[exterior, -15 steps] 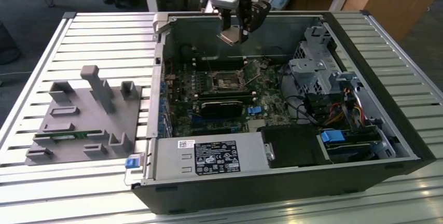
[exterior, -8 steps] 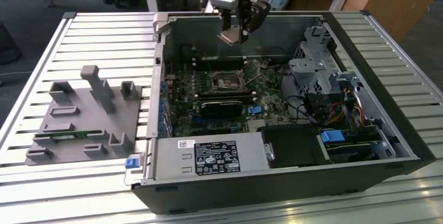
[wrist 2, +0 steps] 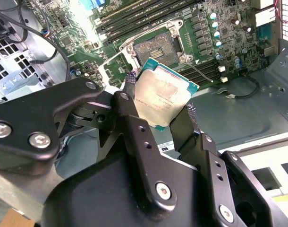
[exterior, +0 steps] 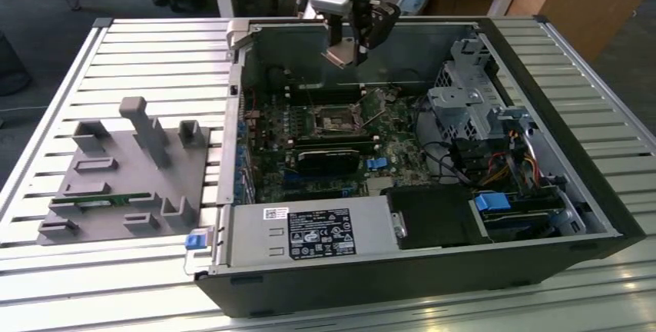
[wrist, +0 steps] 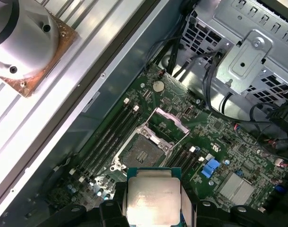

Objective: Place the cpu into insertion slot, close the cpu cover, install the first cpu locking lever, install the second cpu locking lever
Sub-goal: 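Place the cpu into insertion slot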

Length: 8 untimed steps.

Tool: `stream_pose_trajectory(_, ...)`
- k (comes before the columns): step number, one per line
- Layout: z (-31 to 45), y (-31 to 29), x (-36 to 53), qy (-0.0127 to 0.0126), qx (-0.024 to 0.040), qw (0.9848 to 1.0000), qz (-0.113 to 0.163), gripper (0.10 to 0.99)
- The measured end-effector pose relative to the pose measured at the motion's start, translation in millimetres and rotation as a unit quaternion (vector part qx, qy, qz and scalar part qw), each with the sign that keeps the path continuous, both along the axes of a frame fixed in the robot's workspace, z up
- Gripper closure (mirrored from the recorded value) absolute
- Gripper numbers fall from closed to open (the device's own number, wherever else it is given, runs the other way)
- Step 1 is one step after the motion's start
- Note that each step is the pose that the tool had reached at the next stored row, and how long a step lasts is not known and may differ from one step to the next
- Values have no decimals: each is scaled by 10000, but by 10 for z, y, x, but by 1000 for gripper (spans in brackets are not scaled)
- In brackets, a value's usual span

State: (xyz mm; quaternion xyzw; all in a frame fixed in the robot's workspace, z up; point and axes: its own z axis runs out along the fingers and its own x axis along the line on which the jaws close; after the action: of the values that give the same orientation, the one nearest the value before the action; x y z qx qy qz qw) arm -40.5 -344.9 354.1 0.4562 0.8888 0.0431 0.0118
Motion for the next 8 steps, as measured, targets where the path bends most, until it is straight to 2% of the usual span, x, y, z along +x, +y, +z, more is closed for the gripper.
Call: stream_pose_trajectory(8,-28,0,0,0,-2,10000,0,545)
